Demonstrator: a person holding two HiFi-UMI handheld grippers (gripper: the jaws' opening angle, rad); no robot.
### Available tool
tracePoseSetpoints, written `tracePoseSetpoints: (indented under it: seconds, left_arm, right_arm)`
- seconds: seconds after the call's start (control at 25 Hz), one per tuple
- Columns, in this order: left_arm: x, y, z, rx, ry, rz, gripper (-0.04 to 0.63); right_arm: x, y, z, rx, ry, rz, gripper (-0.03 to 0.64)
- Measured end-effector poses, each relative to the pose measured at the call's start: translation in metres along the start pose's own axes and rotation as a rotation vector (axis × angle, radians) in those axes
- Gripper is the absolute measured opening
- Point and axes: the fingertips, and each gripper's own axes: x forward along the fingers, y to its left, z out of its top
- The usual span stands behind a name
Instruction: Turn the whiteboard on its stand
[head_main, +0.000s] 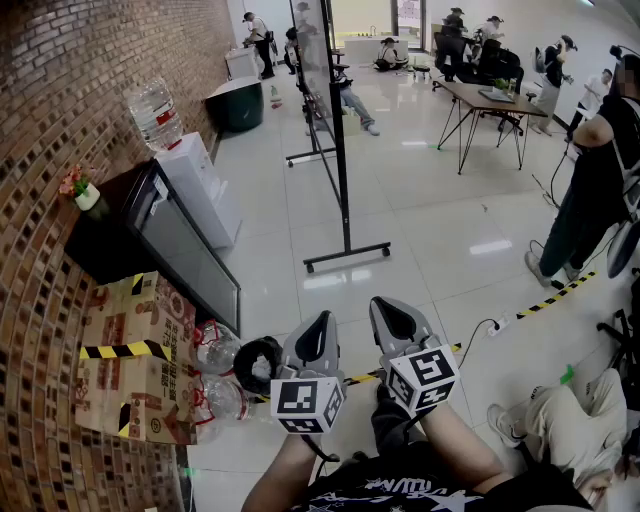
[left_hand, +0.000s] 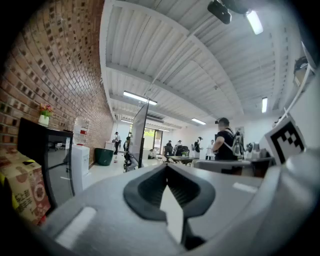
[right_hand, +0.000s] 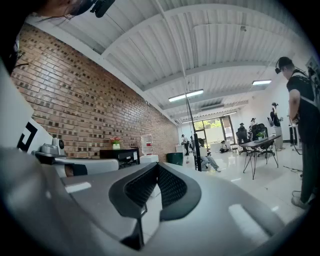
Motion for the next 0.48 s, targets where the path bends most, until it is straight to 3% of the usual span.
tracePoseSetpoints:
  seconds: [0.48]
  left_arm:
    - [0.129, 0.035, 0.006, 0.057, 0.019, 0.027, 0.006]
  right_arm:
    - [0.112, -0.102, 0.005, 0.043, -0.012, 0.013, 0.009]
